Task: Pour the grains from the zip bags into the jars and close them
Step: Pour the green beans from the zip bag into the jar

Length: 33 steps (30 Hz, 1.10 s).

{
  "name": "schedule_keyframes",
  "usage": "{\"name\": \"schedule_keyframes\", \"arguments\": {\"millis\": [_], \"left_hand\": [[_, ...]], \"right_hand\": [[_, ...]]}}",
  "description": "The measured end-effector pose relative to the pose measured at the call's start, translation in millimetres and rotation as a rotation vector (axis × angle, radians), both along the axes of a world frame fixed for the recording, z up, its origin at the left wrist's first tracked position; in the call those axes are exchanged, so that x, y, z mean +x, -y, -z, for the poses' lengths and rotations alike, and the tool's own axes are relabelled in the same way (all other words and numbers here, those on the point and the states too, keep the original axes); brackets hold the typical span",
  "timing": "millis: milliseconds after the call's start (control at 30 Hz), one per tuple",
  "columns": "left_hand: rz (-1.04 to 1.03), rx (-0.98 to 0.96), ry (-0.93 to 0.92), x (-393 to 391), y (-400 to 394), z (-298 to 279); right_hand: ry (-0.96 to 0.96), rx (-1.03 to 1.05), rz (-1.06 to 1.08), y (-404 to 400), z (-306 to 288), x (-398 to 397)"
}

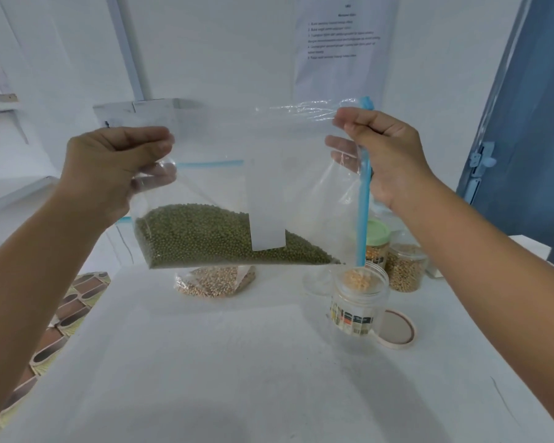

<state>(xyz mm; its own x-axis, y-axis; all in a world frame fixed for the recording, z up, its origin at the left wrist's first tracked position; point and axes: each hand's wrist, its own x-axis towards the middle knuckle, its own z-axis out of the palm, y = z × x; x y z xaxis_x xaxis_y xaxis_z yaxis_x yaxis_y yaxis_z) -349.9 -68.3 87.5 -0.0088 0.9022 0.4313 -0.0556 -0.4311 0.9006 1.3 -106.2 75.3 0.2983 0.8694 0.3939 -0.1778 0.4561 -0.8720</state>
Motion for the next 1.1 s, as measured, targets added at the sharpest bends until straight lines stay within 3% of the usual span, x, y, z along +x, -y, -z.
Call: {"name": "schedule_keyframes", "arguments": {"millis": [1100], "left_hand": [[-0.077,-0.014,-0.176,45.3,12.1,-38.7]], "right_hand": [[-0.17,-0.034,-0.123,4.0,29.3,40.0]]}}
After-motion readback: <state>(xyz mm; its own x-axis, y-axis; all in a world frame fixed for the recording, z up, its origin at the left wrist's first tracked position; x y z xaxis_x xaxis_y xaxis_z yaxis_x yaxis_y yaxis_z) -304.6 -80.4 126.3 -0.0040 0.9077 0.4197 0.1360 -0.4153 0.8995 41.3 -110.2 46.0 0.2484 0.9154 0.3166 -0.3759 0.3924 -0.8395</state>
